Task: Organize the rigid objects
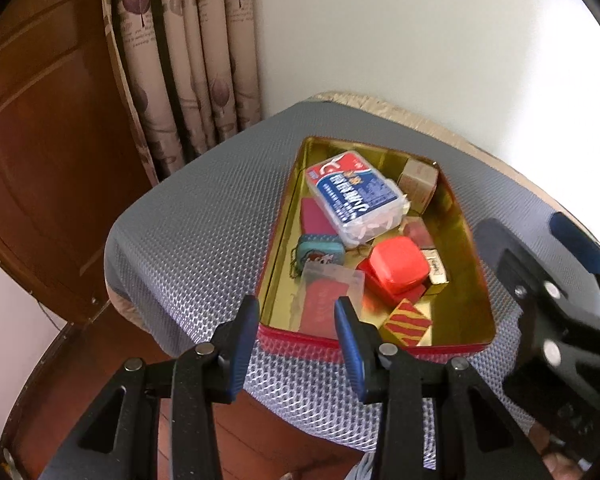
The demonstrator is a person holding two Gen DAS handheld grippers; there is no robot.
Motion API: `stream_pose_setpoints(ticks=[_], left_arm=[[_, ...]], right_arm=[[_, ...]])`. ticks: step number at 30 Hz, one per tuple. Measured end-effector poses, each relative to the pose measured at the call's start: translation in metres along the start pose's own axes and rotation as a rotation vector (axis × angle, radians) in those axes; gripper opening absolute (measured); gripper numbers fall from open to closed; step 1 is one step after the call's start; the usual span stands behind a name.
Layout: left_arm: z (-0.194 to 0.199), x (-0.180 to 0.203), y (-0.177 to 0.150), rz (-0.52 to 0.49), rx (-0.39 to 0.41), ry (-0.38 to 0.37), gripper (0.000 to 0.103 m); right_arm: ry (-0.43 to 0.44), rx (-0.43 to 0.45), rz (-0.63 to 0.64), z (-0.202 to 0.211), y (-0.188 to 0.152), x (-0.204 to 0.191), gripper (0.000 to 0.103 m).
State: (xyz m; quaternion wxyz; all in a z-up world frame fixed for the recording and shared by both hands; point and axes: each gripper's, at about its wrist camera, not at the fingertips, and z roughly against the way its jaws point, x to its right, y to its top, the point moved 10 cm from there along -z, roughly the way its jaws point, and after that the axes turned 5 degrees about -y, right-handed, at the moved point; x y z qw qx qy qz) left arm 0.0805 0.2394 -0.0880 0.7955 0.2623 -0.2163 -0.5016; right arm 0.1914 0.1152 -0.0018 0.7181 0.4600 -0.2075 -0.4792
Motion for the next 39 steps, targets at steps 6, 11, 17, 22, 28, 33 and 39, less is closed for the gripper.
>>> stream_pose_setpoints(ticks=[6, 11, 17, 22, 28, 33, 39], left_arm=[[0.020, 0.014, 0.007, -0.024, 0.077, -0.003, 0.040], [0.047, 0.018, 0.009, -0.009, 0.131, 0.010, 0.041], [0.067, 0.019, -0.008, 0.004, 0.095, -0.052, 0.042], [0.080, 0.021, -0.021, -0.074, 0.156, -0.004, 0.043], [0.088, 0.018, -0.022, -0.047, 0.180, -0.047, 0.048], [0.092, 0.018, -0.022, -0.044, 0.194, -0.039, 0.048], [0.090, 0.021, -0.023, -0.049, 0.195, -0.010, 0.048]], right_arm=[[-0.109, 0.114, -0.019, 0.037, 0.011, 0.013, 0.102], [-0.129, 0.147, -0.052, 0.068, 0.018, 0.027, 0.102], [-0.178, 0.219, 0.011, 0.106, 0.022, 0.024, 0.102], [-0.178, 0.225, -0.002, 0.123, 0.015, 0.015, 0.102], [-0.233, 0.247, -0.062, 0.144, 0.010, 0.018, 0.102], [-0.227, 0.249, -0.072, 0.150, 0.012, 0.016, 0.102], [-0.223, 0.246, -0.056, 0.153, 0.011, 0.012, 0.102]])
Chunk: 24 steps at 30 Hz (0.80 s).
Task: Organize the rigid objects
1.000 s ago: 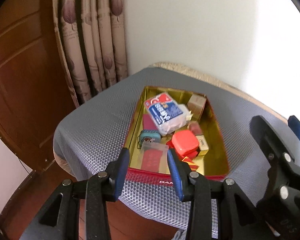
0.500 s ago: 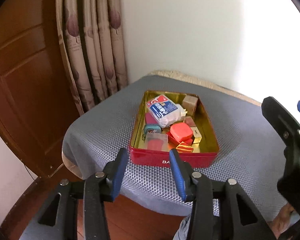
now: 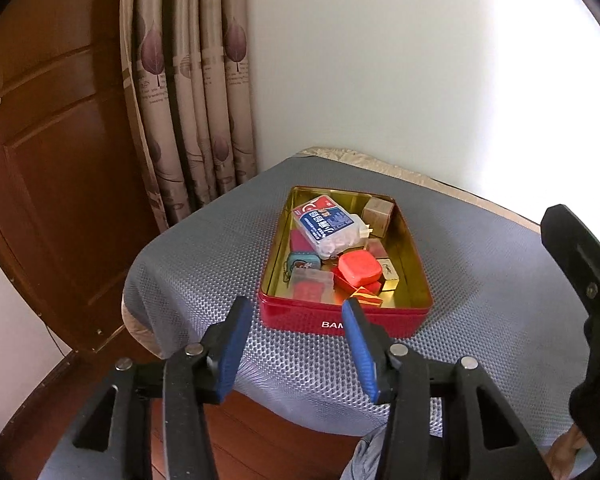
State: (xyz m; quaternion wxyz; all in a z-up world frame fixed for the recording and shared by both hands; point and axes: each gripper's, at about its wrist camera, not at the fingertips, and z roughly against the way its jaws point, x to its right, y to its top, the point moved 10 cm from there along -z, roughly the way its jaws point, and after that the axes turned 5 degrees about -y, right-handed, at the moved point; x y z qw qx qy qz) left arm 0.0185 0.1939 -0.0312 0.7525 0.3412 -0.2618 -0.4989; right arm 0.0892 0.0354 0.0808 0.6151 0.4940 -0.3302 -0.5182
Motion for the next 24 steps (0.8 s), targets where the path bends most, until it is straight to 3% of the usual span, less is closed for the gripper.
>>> stream_pose_setpoints(ticks=[24], left_arm=[[-0.004, 0.003, -0.007, -0.011, -0.019, 0.005, 0.048]], right_arm=[[-0.007, -0.054, -0.005, -0.012, -0.013, -0.005, 0.102]])
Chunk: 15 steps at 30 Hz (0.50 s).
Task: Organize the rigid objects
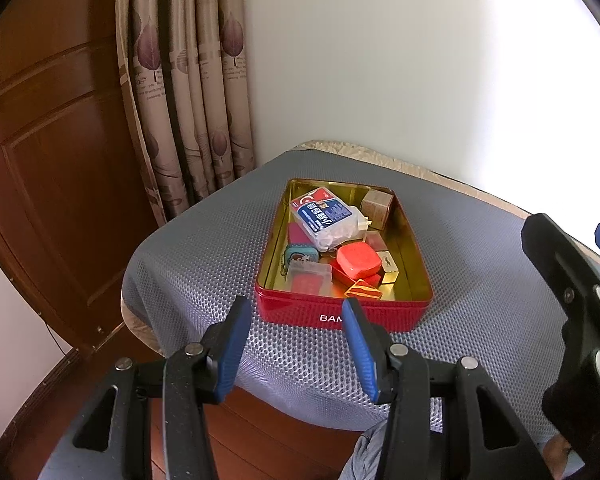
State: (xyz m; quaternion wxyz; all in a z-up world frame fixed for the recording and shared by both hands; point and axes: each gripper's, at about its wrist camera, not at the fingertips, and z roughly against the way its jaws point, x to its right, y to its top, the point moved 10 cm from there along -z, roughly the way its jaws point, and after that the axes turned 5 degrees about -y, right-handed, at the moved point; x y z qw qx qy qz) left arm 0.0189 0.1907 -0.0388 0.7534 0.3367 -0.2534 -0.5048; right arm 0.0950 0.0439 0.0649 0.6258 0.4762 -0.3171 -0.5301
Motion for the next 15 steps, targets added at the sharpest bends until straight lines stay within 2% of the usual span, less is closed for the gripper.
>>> stream_pose_setpoints(ticks=[15], left_arm=[[-0.0008, 0.0009, -0.0010, 0.000, 0.000, 0.002, 0.049]], right_arm=[[-0.001, -0.010, -0.002, -0.0012, -0.0021, -0.0043, 0.102]])
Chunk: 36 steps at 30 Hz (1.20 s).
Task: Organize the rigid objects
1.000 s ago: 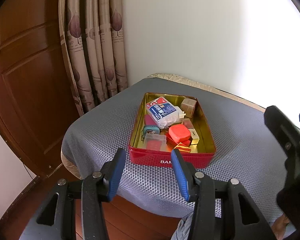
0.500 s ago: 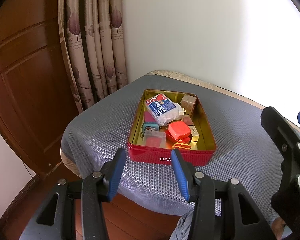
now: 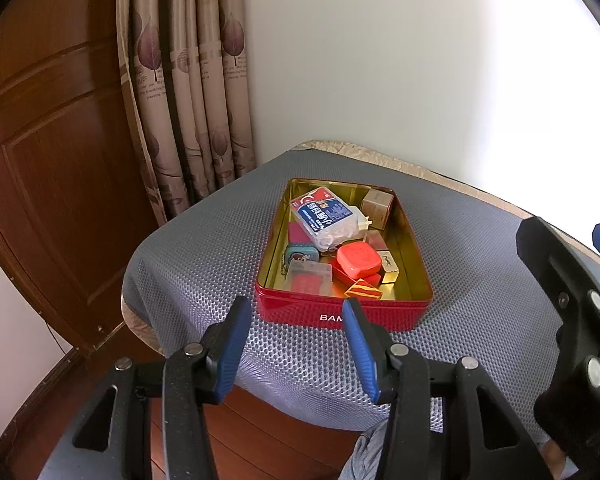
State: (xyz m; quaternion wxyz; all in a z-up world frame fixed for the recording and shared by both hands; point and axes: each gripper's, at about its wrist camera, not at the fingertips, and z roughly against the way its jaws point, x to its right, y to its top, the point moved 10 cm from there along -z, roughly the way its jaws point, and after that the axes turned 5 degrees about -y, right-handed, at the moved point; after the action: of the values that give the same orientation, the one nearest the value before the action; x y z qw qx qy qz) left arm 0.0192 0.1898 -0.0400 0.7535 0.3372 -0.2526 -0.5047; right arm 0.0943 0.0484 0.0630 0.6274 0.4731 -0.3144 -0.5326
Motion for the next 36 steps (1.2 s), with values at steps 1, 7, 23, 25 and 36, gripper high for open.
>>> stream_pose_setpoints(ticks=[1, 7, 23, 25, 36], left_arm=[[0.000, 0.000, 0.000, 0.000, 0.000, 0.000, 0.049], [0.002, 0.001, 0.000, 0.006, -0.001, 0.000, 0.049], [0.054, -0.007, 0.025, 0.013, 0.085, 0.104, 0.049], [0.061, -0.006, 0.028, 0.001, 0.095, 0.118, 0.049], [0.081, 0.000, 0.035, -0.001, 0.105, 0.094, 0.050]], right_arm=[[0.003, -0.001, 0.000, 0.000, 0.000, 0.000, 0.102], [0.015, -0.009, 0.003, -0.001, -0.001, -0.001, 0.102], [0.021, 0.048, -0.062, 0.016, 0.023, 0.019, 0.102], [0.019, 0.049, -0.073, 0.016, 0.025, 0.022, 0.102], [0.017, 0.070, -0.104, 0.026, 0.037, 0.029, 0.102]])
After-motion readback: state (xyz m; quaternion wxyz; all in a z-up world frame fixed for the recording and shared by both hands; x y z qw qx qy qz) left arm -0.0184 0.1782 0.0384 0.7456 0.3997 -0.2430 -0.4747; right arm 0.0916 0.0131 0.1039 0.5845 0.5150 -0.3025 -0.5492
